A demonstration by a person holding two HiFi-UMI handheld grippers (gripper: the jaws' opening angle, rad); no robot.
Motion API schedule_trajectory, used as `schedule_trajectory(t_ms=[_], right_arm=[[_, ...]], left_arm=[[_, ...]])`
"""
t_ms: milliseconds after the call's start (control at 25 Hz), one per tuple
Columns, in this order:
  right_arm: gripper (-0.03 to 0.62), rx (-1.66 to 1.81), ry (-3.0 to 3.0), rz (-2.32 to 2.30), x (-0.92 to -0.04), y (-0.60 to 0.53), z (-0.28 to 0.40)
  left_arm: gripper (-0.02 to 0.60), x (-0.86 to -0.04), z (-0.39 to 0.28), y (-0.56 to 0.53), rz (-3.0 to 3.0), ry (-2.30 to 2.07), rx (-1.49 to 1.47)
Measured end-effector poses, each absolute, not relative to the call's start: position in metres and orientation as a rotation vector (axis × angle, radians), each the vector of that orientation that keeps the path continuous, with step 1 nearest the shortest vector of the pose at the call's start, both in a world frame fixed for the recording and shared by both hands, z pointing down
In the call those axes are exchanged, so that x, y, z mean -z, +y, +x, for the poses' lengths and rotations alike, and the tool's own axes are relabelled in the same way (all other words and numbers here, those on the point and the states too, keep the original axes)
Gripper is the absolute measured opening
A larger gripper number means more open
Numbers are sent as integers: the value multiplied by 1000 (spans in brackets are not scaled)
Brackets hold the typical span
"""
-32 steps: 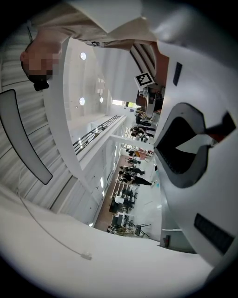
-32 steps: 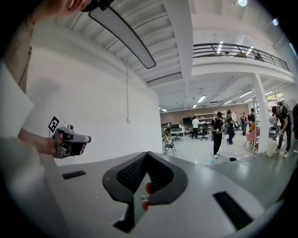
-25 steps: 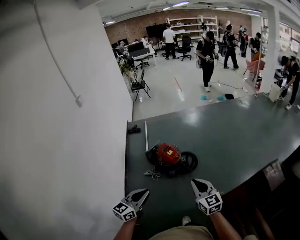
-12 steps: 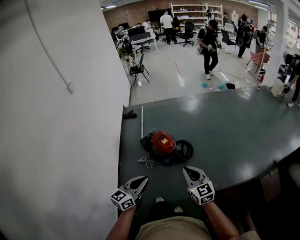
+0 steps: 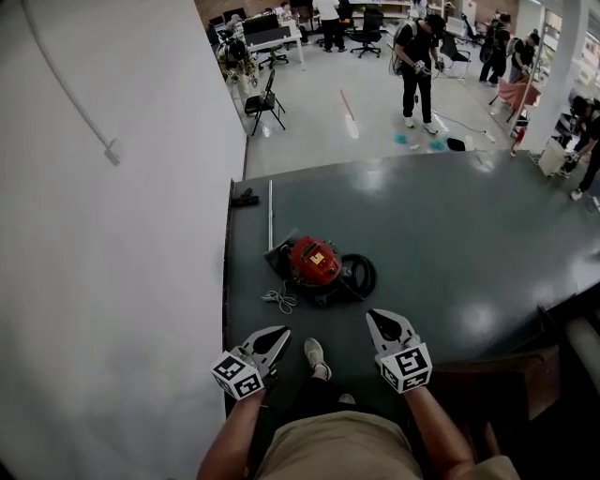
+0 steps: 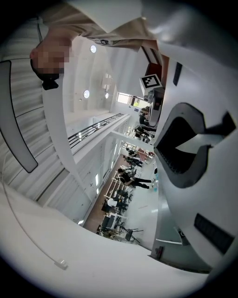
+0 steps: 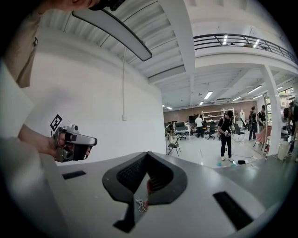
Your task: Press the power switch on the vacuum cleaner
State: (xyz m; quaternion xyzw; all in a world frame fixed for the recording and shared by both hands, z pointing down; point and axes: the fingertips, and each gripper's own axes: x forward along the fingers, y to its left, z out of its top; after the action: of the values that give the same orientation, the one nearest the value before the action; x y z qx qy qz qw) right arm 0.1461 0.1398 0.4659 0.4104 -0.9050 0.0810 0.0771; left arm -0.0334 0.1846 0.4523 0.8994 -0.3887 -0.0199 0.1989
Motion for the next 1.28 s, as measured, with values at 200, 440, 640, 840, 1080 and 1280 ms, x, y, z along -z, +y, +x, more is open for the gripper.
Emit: schedule_trajectory(t_ms=[200,440,640,840,1080,1280], right_arm=[[8,-277,-2673,1265,-479,90,145],[8,-302,-2618,1277,-497,19,117],[8,-328,-2551,1300,-519,-45,94],[8,-272,-2497,1292,-540,-102,79],[8,-244,-2471,1118,-586,-160,51],[8,-352,-2390,963,-681,-221,37]], left_arm=[[3,-462,-45,127,2511,-1066,26],[3,-475,-74,47,2489,-1043,-8],[3,-488,-103,-27,2487,-1013,-6],[3,-502,-125,-94,2508,-1003,-51],[3,-548,-129,-150,2464,-1015,-197],[3,-604,-129,-205,2358,-1095,-268]])
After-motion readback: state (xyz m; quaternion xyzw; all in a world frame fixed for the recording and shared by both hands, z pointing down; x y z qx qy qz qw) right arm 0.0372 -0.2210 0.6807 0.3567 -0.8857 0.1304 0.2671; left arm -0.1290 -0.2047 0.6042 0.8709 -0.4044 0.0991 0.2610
